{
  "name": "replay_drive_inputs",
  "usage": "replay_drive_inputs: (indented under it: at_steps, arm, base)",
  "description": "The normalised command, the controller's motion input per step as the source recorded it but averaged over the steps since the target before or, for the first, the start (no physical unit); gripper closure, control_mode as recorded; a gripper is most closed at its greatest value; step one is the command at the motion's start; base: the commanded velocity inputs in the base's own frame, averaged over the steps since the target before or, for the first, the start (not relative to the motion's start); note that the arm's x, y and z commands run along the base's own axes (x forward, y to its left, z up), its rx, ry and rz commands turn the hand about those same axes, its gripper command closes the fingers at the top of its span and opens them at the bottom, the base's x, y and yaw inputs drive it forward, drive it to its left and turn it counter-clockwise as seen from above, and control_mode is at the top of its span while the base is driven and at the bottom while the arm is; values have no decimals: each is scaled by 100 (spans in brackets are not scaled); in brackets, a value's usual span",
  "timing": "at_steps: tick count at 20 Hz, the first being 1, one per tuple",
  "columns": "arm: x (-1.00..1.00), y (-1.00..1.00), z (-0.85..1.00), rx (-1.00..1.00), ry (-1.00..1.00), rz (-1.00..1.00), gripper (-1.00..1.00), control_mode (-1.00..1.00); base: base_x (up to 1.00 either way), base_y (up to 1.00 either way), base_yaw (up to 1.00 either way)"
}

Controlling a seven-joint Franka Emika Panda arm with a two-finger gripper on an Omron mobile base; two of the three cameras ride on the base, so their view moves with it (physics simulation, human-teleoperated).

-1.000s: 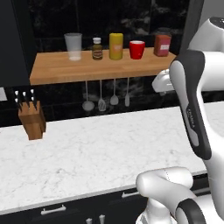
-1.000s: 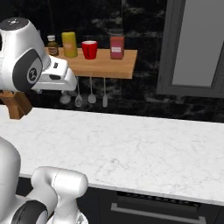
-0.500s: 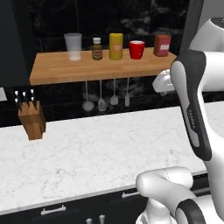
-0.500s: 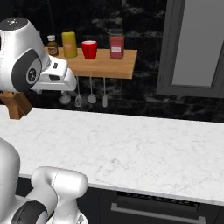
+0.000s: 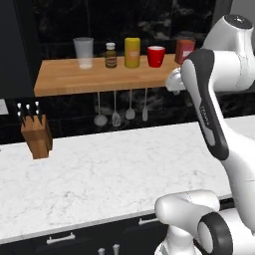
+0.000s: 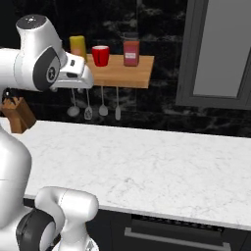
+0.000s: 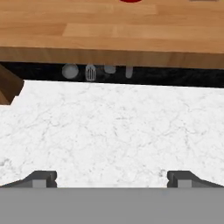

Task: Gather all objects into one cabinet and sort the glasses and bowls to opposite sides.

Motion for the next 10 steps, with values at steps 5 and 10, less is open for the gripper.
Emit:
replay_drive_inputs:
  at_steps: [5, 10]
  arm:
    - [75, 0, 47, 3, 0, 0, -100, -100]
    - [49, -8, 1, 8, 3, 0, -100, -100]
  base:
    - [0, 0, 0]
    - [0, 0, 0]
